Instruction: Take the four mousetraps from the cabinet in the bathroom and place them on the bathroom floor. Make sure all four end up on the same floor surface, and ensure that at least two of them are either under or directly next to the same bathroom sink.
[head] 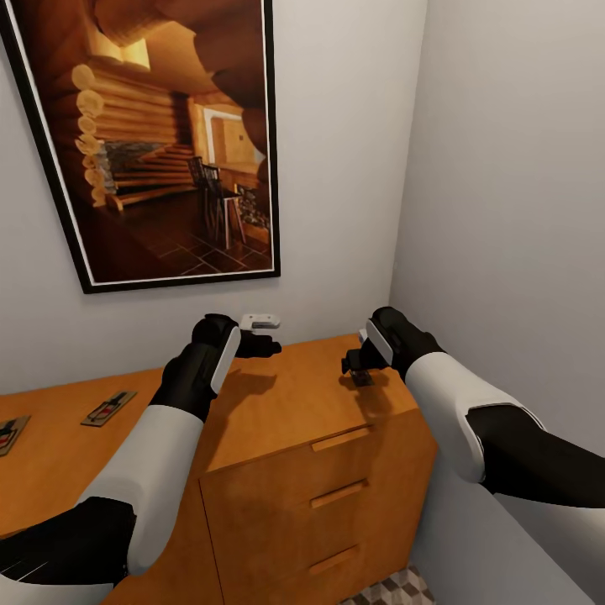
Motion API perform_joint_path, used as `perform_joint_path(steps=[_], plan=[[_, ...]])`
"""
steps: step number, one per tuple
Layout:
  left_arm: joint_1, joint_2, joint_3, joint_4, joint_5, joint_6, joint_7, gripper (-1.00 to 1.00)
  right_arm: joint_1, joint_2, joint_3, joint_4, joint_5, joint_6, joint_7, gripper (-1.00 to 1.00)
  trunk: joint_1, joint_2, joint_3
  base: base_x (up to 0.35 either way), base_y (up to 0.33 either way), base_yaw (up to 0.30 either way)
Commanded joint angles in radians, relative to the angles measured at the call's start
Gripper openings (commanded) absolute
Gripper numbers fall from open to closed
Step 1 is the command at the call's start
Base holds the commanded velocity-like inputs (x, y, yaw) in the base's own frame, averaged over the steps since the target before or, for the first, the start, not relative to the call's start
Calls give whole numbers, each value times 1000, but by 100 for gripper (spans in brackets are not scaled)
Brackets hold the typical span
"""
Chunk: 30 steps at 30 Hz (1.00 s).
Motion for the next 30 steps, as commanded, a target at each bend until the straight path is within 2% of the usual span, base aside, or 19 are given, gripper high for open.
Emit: perform_joint_path(steps=[1, 30], plan=[[-1, 0, 0, -1, 2, 4, 0, 100, -1, 0, 5, -1, 0, 4, 0, 100, 0, -1, -1, 0, 0, 0], [-1, 0, 0, -4, 2, 4, 0, 100, -1, 1, 6, -2, 7, 4, -1, 100, 0, -1, -1, -1, 0, 0]])
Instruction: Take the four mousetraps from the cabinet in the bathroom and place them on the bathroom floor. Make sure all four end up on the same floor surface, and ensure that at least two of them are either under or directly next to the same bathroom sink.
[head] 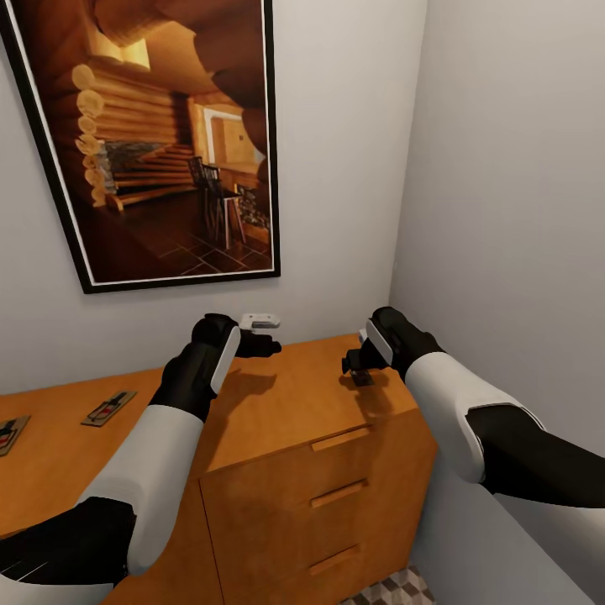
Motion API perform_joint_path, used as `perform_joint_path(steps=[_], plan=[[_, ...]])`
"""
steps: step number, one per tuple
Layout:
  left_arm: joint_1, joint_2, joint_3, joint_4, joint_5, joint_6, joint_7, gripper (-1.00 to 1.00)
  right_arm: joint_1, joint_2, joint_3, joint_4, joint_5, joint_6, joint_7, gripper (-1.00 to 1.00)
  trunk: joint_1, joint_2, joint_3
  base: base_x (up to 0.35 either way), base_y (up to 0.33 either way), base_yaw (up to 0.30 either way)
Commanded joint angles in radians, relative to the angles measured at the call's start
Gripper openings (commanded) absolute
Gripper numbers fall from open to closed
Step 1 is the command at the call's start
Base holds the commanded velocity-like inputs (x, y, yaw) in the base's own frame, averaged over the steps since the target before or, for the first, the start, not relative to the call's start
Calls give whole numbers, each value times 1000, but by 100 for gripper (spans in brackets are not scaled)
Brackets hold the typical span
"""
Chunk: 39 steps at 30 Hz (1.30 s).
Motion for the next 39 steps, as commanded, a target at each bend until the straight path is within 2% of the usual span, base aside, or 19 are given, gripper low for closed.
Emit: perform_joint_path(steps=[1, 14, 39], plan=[[-1, 0, 0, -1, 2, 4, 0, 100, -1, 0, 5, -1, 0, 4, 0, 100, 0, -1, -1, -64, 0, 0], [-1, 0, 0, 0, 2, 4, 0, 100, -1, 0, 4, -1, 2, 4, -2, 100, 0, -1, -1, -135, 0, 0], [-1, 0, 0, 0, 1, 4, 0, 100, -1, 0, 4, -1, 1, 4, -1, 100, 0, -1, -1, -11, 0, 0]])
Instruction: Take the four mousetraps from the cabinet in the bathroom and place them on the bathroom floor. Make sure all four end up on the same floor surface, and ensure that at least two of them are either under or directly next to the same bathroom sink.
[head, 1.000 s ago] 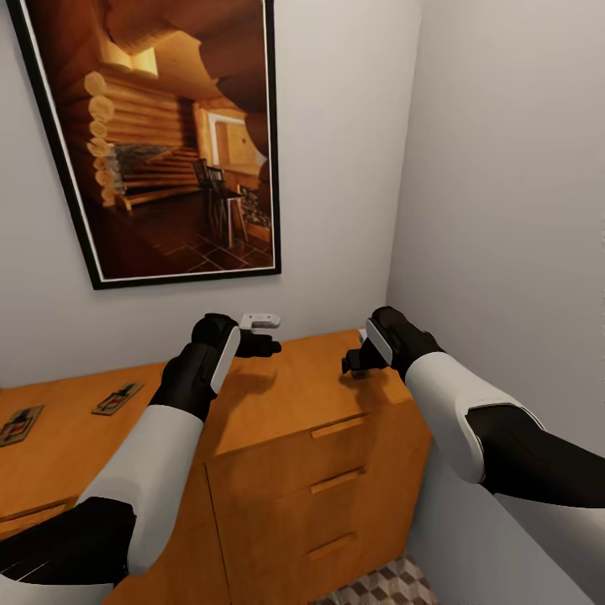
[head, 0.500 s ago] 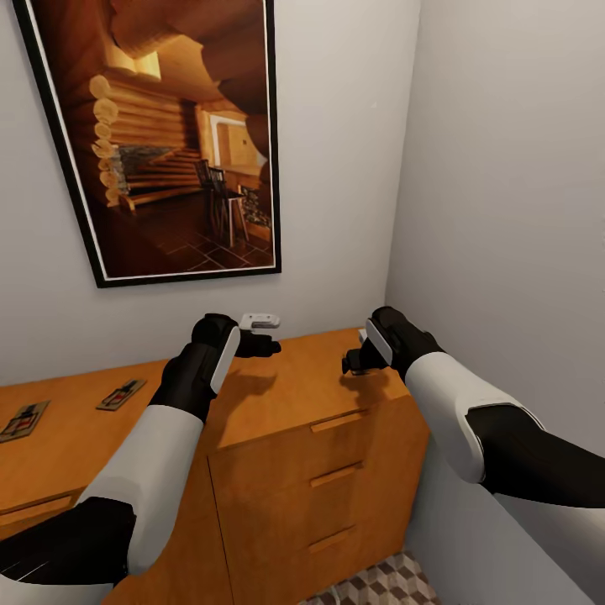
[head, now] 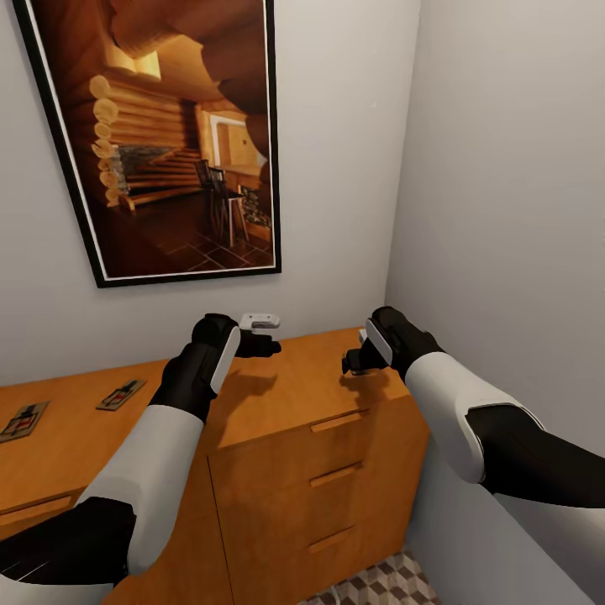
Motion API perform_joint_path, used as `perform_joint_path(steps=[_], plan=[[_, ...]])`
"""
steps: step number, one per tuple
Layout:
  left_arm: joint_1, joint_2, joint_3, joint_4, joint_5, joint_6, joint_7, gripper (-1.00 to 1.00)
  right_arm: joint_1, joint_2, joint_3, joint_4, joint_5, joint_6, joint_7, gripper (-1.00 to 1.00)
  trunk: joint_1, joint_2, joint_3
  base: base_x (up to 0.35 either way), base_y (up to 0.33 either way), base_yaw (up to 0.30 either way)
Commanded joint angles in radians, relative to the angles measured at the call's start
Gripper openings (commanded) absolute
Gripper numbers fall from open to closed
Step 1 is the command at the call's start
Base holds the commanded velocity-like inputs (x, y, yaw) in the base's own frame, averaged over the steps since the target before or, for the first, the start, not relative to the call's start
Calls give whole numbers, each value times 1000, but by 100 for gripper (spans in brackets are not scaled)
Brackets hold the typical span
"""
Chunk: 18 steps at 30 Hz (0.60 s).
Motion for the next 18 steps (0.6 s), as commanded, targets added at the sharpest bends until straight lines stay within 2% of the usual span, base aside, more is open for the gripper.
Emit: perform_joint_path(steps=[1, 18], plan=[[-1, 0, 0, -1, 2, 4, 0, 100, -1, 0, 5, -1, 0, 4, 0, 100, 0, -1, -1, 8, 0, 0], [-1, 1, 0, -2, 1, 3, 0, 100, -1, 0, 5, -1, 1, 4, 0, 100, 0, -1, -1, 85, 0, 0]])
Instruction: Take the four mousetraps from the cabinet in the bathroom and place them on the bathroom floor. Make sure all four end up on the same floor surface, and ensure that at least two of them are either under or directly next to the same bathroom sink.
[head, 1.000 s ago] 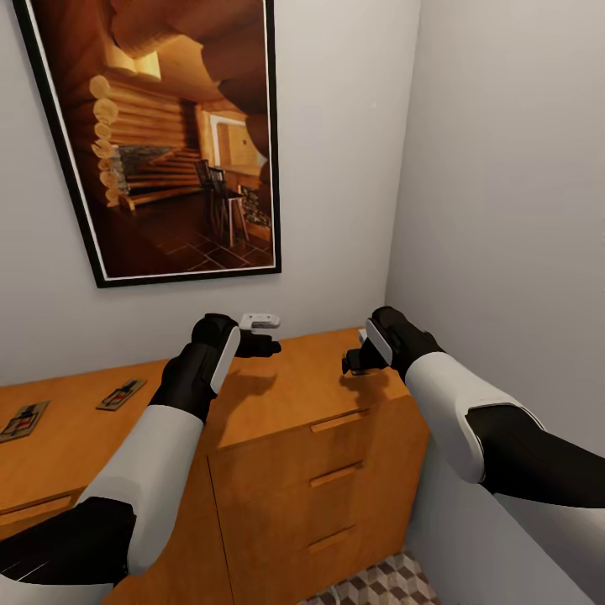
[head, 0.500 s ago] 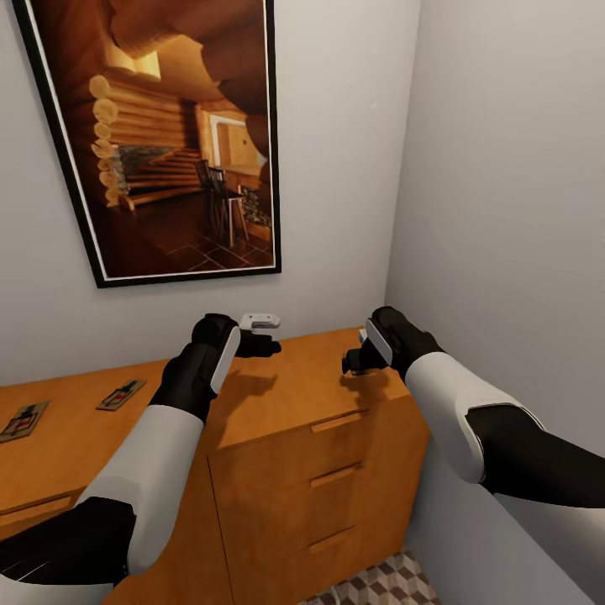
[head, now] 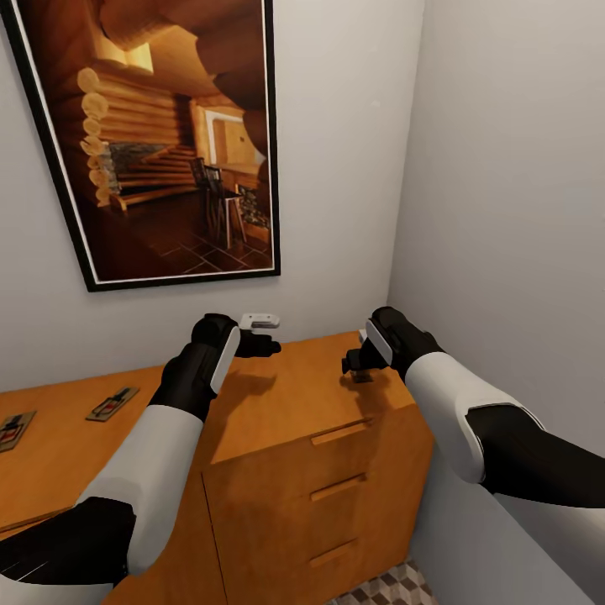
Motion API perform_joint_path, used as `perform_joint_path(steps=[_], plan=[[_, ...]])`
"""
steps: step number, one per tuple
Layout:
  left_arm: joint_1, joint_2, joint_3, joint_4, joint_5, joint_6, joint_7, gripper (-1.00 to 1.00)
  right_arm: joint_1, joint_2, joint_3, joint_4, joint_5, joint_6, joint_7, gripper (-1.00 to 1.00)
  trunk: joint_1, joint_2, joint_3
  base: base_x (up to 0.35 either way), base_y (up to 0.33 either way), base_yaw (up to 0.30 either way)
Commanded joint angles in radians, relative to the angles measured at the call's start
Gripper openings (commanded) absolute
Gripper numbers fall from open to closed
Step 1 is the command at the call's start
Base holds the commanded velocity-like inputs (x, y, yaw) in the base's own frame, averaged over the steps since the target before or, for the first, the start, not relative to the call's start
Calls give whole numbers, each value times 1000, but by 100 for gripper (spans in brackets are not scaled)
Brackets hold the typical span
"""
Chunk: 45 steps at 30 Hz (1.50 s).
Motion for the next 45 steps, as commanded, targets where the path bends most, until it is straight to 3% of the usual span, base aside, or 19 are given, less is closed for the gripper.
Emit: perform_joint_path(steps=[1, 45], plan=[[-1, 0, 0, -1, 2, 4, 0, 100, -1, 0, 5, -1, 0, 4, 0, 100, 0, -1, -1, 21, 0, 0], [-1, 0, 0, 2, 4, 4, 0, 100, -1, -1, 6, 38, -6, -9, -6, 100, 0, -1, -1, 2, 0, 0]])
